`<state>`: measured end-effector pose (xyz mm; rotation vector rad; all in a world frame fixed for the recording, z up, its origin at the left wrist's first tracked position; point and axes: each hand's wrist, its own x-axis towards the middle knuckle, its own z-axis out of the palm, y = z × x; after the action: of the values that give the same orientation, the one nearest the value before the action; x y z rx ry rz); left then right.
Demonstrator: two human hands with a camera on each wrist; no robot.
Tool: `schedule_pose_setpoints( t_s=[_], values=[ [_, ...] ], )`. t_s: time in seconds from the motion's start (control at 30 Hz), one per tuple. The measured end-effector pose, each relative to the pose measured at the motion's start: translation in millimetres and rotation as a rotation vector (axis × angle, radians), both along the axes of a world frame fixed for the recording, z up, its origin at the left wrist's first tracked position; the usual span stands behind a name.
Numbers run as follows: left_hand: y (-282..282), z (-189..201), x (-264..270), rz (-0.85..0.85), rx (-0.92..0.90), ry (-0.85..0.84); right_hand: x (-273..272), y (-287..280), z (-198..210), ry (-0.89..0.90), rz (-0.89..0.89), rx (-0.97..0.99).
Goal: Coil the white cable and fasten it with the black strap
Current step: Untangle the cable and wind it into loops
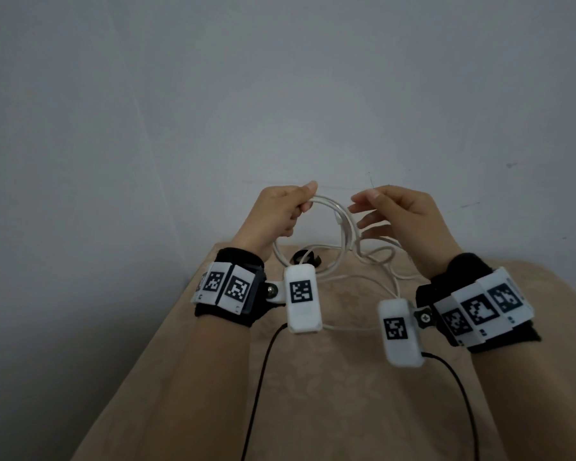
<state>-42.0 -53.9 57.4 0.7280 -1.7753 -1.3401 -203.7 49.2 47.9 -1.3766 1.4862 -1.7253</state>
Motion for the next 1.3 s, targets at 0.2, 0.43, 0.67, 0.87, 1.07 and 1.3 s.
schedule_pose_setpoints(
  t_s=[0.2,0.43,0.67,0.87,1.07,1.3],
  values=[
    [-5.2,0.8,5.4,0.059,0.099,0.132,-13.3,-4.3,-8.4,0.143,-0.195,0.041],
    [-9.2,0.3,7.8,0.117,0.160,0.196,-10.4,-1.5,-11.5,0.346,-0.101,0.320],
    [-13.5,-0.2,12.5,0.161,0.205,0.255,-8.8,6.1,-5.0,0.343,0.059,0.287],
    [-16.3,-0.6,14.8,0.169,0.264,0.300,-12.1,-3.3,-15.8,0.456,-0.102,0.143],
    [-17.0,-1.2,16.8,0.190,0.284,0.313,-11.9,-4.4,-12.0,0.112,-0.214,-0.005],
    [-19.0,-0.9,18.4,0.193,0.301,0.330,-12.5,-3.4,-10.3,-0.269,-0.132,0.080]
  ],
)
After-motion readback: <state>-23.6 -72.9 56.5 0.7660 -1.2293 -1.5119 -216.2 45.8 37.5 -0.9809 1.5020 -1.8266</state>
